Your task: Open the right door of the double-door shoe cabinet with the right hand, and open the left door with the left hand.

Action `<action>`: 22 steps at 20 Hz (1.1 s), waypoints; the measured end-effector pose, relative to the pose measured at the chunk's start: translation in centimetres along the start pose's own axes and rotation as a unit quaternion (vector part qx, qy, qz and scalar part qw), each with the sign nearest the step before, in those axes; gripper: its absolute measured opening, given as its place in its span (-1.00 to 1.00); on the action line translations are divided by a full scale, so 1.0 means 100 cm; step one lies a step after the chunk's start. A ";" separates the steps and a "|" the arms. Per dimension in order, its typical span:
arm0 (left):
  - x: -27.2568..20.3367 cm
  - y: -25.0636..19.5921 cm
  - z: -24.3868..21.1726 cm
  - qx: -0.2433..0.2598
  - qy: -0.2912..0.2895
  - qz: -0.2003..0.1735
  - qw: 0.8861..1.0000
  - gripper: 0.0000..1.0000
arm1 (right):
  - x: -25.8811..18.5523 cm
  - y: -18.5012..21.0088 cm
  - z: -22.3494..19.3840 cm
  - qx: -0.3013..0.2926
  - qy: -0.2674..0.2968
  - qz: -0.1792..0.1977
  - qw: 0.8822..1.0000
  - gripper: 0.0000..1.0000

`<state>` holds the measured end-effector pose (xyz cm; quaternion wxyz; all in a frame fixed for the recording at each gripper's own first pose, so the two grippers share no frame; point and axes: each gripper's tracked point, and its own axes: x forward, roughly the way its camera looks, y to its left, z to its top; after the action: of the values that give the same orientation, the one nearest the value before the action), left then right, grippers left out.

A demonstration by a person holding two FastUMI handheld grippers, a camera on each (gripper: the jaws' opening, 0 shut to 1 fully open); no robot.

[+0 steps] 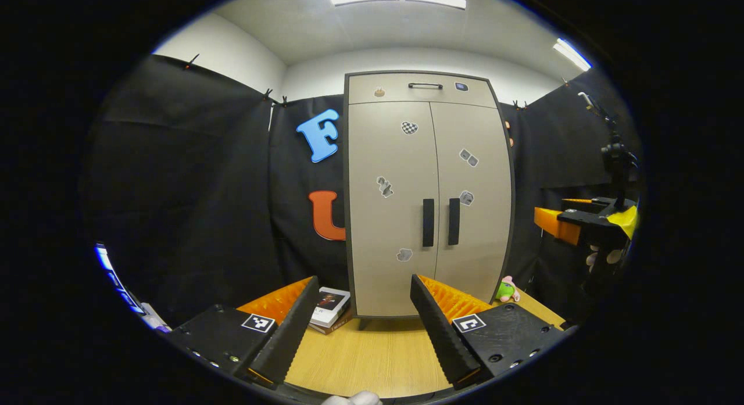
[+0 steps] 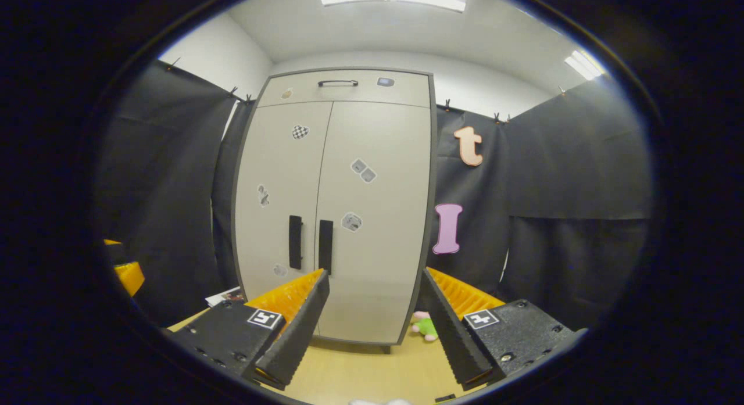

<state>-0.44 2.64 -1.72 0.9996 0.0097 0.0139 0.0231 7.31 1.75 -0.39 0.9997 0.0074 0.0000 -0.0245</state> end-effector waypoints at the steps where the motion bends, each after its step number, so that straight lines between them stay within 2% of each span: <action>1: -0.001 0.003 -0.001 -0.001 0.001 0.005 1.000 0.89 | 0.012 0.005 -0.001 -0.002 -0.001 0.001 1.000 0.96; 5: -0.001 0.014 -0.007 -0.002 0.007 0.035 0.999 0.90 | 0.076 0.039 -0.003 -0.005 -0.002 0.015 1.000 0.96; 9: -0.002 0.024 -0.009 -0.005 0.012 0.069 0.998 0.89 | 0.146 0.066 -0.018 -0.003 0.028 0.023 0.999 0.92; 13: 0.000 0.027 -0.013 -0.011 0.020 0.096 0.995 0.89 | 0.201 0.083 -0.032 -0.002 0.048 0.023 0.999 0.69; 15: 0.002 0.028 -0.015 -0.011 0.023 0.109 0.994 0.89 | 0.224 0.087 -0.041 -0.003 0.058 0.024 0.998 0.65; 20: 0.011 0.026 -0.013 -0.010 0.024 0.141 0.990 0.90 | 0.251 0.097 -0.050 0.013 0.067 0.027 0.997 0.28; 21: 0.012 0.025 -0.013 -0.008 0.024 0.147 0.989 0.91 | 0.256 0.095 -0.048 0.010 0.063 0.019 0.998 0.17; 22: 0.012 0.024 -0.013 -0.004 0.027 0.150 0.988 0.89 | 0.259 0.095 -0.050 0.014 0.063 0.014 0.998 -0.13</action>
<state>0.66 5.07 -3.04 0.9841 0.0068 0.0387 0.1729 33.66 10.09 -5.24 0.9977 0.0229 0.0627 -0.0103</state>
